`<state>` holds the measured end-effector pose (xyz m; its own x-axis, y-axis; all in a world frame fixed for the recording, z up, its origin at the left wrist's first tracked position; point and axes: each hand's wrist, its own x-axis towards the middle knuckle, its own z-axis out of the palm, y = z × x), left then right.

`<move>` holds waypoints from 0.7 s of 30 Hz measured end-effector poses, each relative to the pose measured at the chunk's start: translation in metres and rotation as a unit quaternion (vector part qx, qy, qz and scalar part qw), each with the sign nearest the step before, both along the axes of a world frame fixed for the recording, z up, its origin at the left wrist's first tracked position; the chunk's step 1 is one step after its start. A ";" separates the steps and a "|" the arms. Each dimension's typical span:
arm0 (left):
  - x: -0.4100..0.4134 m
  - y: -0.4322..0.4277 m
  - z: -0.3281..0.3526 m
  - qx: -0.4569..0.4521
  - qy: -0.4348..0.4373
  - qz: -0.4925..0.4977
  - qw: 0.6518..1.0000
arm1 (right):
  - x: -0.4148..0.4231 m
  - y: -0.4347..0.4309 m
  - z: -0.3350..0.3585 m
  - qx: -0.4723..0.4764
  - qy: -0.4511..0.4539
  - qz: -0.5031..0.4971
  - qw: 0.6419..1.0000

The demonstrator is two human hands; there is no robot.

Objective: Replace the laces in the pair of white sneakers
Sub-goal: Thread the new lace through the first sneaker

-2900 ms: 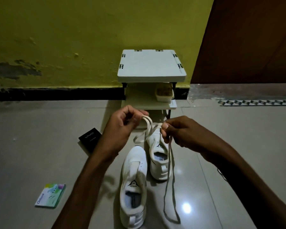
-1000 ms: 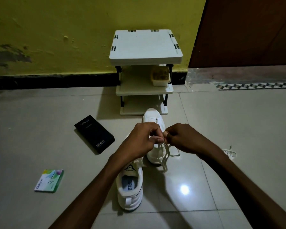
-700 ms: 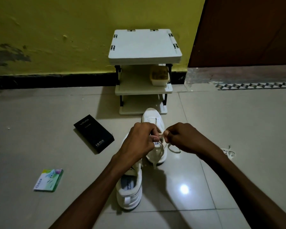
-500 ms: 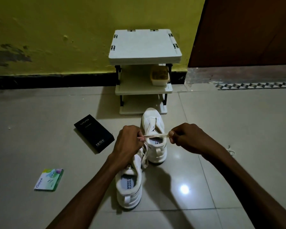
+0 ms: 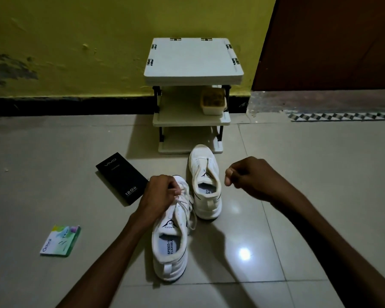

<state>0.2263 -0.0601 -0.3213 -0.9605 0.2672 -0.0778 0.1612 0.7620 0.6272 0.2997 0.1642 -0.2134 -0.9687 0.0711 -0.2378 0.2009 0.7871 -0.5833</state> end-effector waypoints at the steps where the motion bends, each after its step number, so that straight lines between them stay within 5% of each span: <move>1: 0.002 0.006 0.008 0.014 0.006 -0.023 1.000 | -0.001 -0.004 -0.004 -0.003 -0.003 0.010 1.000; 8: 0.027 0.027 0.079 0.103 -0.026 -0.227 0.968 | -0.007 -0.015 -0.016 -0.069 -0.026 0.043 0.996; 11: 0.029 0.022 0.091 0.083 0.033 -0.216 0.972 | -0.005 -0.016 -0.011 -0.092 -0.026 0.047 0.994; 14: 0.024 0.014 0.095 0.053 0.071 -0.184 0.979 | -0.005 -0.020 -0.009 -0.215 -0.038 0.003 0.976; 21: 0.019 0.004 0.086 0.064 0.059 -0.084 0.993 | -0.001 -0.050 -0.018 -0.364 -0.036 -0.037 0.930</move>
<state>0.2454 -0.0560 -0.2350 -0.9021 0.4245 0.0780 0.3575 0.6335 0.6863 0.2984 0.1138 -0.2311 -0.9475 -0.0691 -0.3123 0.2972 0.1709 -0.9394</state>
